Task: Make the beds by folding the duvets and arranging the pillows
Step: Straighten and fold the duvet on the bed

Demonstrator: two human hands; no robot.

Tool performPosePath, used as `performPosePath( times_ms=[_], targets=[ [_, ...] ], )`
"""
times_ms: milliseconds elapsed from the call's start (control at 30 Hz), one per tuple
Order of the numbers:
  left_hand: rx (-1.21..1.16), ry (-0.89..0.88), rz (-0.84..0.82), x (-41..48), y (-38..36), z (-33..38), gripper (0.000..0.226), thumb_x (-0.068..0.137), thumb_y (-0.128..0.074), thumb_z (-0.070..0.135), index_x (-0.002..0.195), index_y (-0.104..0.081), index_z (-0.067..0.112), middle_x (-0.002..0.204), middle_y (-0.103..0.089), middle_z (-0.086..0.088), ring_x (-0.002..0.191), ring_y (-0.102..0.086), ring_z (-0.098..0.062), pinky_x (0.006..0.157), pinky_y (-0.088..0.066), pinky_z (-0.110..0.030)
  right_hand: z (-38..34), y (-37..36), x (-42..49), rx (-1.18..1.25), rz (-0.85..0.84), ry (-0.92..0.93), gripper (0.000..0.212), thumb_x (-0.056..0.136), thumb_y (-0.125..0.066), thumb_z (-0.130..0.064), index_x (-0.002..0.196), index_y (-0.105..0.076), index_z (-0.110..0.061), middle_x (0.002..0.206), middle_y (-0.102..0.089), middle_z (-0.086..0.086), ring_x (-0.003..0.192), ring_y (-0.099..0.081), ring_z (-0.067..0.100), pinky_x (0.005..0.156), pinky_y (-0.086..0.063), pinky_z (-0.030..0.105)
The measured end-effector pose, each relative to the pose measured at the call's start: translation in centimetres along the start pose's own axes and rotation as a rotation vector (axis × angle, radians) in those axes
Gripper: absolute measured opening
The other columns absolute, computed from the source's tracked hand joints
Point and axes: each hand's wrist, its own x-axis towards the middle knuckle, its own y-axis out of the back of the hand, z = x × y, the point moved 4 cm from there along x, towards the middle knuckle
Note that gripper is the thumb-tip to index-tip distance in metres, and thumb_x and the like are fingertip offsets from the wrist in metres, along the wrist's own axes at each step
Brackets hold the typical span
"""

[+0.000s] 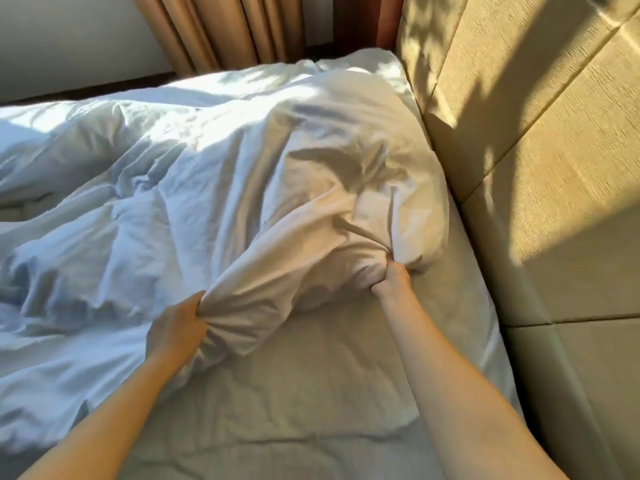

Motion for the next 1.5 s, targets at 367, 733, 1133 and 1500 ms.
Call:
performPosePath(
  times_ms=[367,733,1133,1500],
  targets=[
    [0.359,-0.321,-0.721,-16.6,-3.0,-0.4,0.041,0.093,-0.039,0.010,0.120,-0.056,0.035,0.142,-0.047,0.000,0.130,-0.044,-0.014,0.097,-0.033,-0.018,-0.7,23.0,-19.6,-0.374,0.270,0.070,0.026,0.093,-0.056,-0.018,0.116,-0.058,-0.007,0.103,-0.071,0.009,0.081,-0.068,0.023,0.067,-0.052,0.037],
    [0.005,-0.206,-0.583,-10.8,-5.6,7.3,0.033,0.099,-0.034,0.020,0.128,-0.050,0.013,0.131,-0.050,-0.011,0.109,-0.054,-0.028,0.093,-0.045,-0.035,-3.6,20.4,-14.3,-0.969,0.566,0.213,0.042,0.087,-0.048,-0.005,0.129,-0.045,-0.003,0.126,-0.047,0.019,0.112,-0.050,0.037,0.089,-0.042,0.038],
    [0.221,0.047,-0.159,-3.0,-1.5,-8.0,0.110,0.076,-0.065,0.050,0.143,0.022,0.042,0.154,0.027,-0.001,0.144,0.012,-0.031,0.103,-0.017,-0.071,3.8,-1.0,-9.0,-1.793,-0.028,0.507,0.125,0.069,-0.069,-0.063,0.145,0.024,-0.029,0.155,0.016,0.019,0.145,0.014,0.031,0.117,-0.005,0.047],
    [0.234,-0.022,0.085,4.0,0.6,-20.6,0.085,0.069,-0.054,0.060,0.144,-0.025,0.034,0.137,-0.051,-0.006,0.119,-0.055,-0.028,0.098,-0.043,-0.043,13.4,-7.2,-4.0,-2.012,0.078,1.050,0.090,0.078,-0.068,-0.021,0.148,-0.012,-0.015,0.152,-0.018,0.023,0.139,-0.017,0.039,0.114,-0.006,0.053]
  ],
)
